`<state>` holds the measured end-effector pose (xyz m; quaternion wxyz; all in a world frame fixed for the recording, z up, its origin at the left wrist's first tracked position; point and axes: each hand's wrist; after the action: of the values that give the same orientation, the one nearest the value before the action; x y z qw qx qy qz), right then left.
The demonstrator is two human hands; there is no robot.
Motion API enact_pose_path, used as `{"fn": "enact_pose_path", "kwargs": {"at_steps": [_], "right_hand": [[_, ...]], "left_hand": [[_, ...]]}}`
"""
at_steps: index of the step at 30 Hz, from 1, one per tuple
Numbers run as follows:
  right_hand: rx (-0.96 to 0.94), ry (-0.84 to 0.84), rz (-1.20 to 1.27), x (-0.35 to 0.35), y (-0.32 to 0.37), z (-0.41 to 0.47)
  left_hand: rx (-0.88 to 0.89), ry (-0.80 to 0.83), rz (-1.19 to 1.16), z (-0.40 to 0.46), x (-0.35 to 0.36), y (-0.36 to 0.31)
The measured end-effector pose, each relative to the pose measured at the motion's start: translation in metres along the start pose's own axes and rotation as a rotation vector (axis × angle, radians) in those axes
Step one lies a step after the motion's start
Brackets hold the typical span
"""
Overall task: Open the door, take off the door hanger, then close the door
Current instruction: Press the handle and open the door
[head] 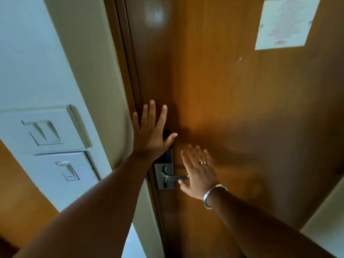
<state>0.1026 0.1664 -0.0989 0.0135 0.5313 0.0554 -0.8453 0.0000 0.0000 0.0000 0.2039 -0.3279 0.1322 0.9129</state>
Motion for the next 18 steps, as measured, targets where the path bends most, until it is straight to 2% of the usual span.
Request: {"fn": "enact_pose_path", "kwargs": {"at_steps": [5, 14, 18], "right_hand": [[-0.034, 0.210, 0.031, 0.053, 0.032, -0.007], [-0.046, 0.150, 0.029, 0.071, 0.042, 0.015], [0.006, 0.141, 0.183, 0.085, 0.046, 0.005]], "left_hand": [[-0.006, -0.017, 0.031, 0.015, 0.028, -0.006], [-0.072, -0.101, 0.039, 0.009, 0.068, -0.013], [-0.080, -0.107, 0.037, 0.009, 0.071, -0.014]]}}
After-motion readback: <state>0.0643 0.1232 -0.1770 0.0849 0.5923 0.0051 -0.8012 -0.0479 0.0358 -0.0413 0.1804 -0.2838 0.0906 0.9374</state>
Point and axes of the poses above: each hand's wrist, its own z-axis towards the middle knuckle, its own x-axis out of the palm, y = z × x, and after that the axes turned 2 degrees about y, right-handed
